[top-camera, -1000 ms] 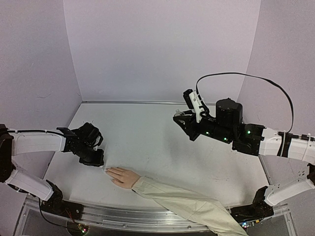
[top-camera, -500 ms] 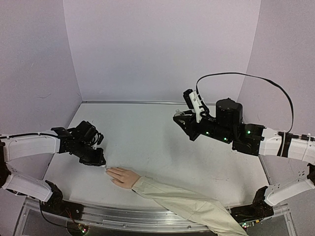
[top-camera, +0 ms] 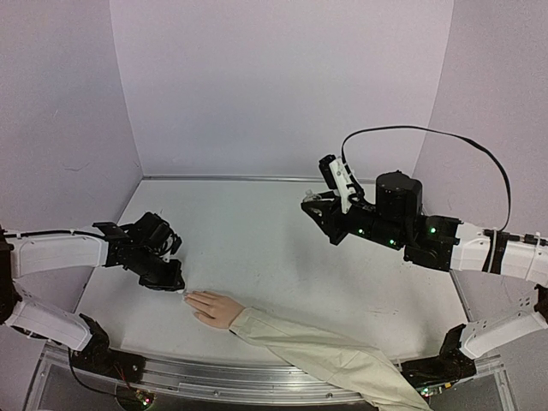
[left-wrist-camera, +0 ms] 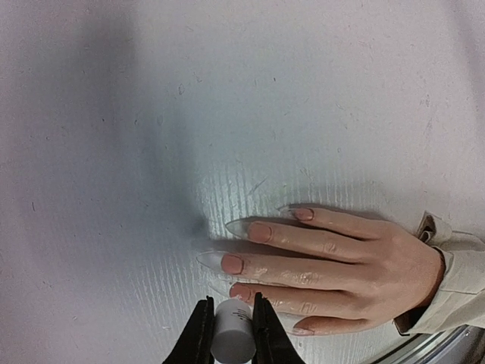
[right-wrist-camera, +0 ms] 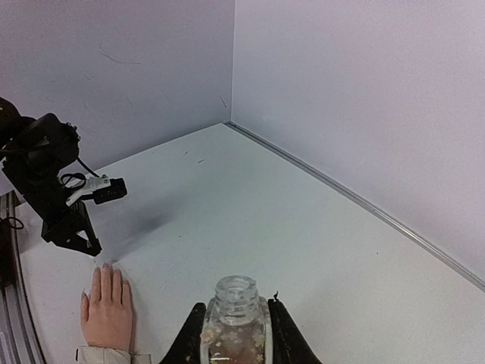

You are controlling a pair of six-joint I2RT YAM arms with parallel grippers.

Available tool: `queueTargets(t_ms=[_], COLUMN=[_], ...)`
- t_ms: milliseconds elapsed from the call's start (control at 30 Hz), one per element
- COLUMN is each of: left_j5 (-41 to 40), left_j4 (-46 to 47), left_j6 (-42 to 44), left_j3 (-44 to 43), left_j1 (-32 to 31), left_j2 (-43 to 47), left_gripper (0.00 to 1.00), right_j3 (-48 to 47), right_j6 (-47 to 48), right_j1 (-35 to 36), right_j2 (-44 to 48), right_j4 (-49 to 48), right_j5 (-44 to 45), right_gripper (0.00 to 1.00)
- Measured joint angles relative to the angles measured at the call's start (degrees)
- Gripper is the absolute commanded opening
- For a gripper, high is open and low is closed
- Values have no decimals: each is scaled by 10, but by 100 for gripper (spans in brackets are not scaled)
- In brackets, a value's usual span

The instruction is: Paint the nails

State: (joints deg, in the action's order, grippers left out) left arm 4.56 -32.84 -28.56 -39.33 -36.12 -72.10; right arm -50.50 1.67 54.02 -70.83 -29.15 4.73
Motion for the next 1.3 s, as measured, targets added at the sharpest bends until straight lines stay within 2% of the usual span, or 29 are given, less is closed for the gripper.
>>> queueTargets(t_ms=[967,1300], left_j5=[-49,-55], left_j4=[18,-1], left_j6=[1,0], left_j3=[0,0], left_j1=[-1,-1], left_j2=[-44,11], left_gripper=[0,0], right_j3=[0,0], right_j6=[0,0], right_j1=[0,0], right_j2=[0,0], right_j4=[0,0], right_j5=[0,0], right_gripper=[0,0])
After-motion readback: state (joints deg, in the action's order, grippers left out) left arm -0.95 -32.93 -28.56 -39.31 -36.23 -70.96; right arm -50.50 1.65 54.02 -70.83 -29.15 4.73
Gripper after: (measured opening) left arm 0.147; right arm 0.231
